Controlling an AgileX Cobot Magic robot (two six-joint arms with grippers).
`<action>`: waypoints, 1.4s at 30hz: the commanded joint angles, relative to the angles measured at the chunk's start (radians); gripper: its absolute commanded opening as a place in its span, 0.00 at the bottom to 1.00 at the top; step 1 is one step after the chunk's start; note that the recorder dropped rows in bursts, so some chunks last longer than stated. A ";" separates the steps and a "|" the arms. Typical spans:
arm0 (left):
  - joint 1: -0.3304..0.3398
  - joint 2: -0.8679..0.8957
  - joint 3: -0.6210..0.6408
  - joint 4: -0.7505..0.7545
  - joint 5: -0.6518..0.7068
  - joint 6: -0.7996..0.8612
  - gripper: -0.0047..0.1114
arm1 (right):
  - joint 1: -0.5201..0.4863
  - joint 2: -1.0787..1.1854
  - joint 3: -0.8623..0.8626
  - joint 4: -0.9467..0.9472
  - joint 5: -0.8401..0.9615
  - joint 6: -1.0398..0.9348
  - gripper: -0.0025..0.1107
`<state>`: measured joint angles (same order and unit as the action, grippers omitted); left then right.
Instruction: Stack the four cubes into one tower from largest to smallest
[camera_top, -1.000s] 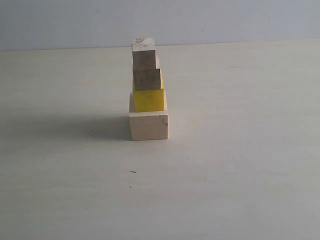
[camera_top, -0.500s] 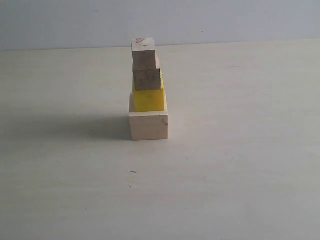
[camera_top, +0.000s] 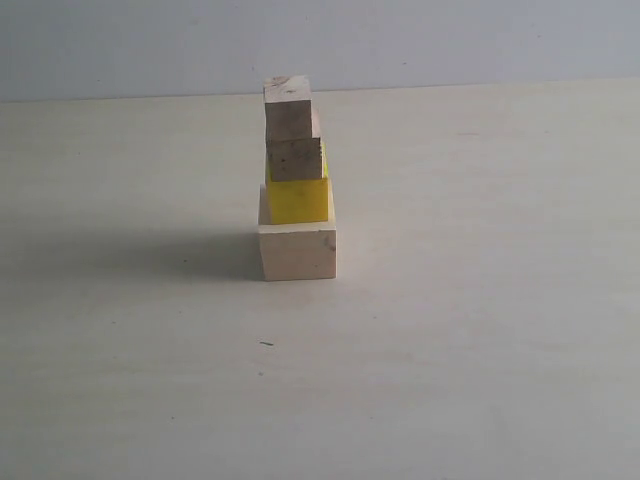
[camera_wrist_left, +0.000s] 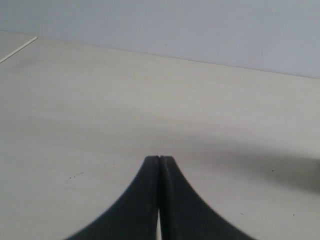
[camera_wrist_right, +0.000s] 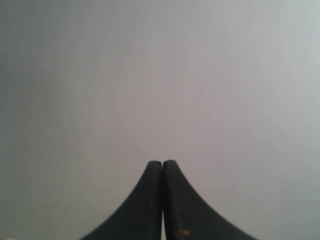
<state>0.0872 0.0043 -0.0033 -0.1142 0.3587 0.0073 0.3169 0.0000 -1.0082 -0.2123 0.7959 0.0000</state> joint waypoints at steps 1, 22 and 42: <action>-0.008 -0.004 0.003 0.005 0.001 -0.007 0.04 | -0.003 0.000 -0.004 -0.001 0.002 0.007 0.02; -0.008 -0.004 0.003 0.005 0.001 -0.007 0.04 | -0.003 0.000 -0.004 -0.001 0.002 0.007 0.02; -0.008 -0.004 0.003 0.005 0.001 -0.007 0.04 | -0.003 0.000 0.003 0.031 -0.002 0.035 0.02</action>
<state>0.0872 0.0043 -0.0033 -0.1125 0.3649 0.0000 0.3169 0.0000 -1.0082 -0.2024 0.7959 0.0160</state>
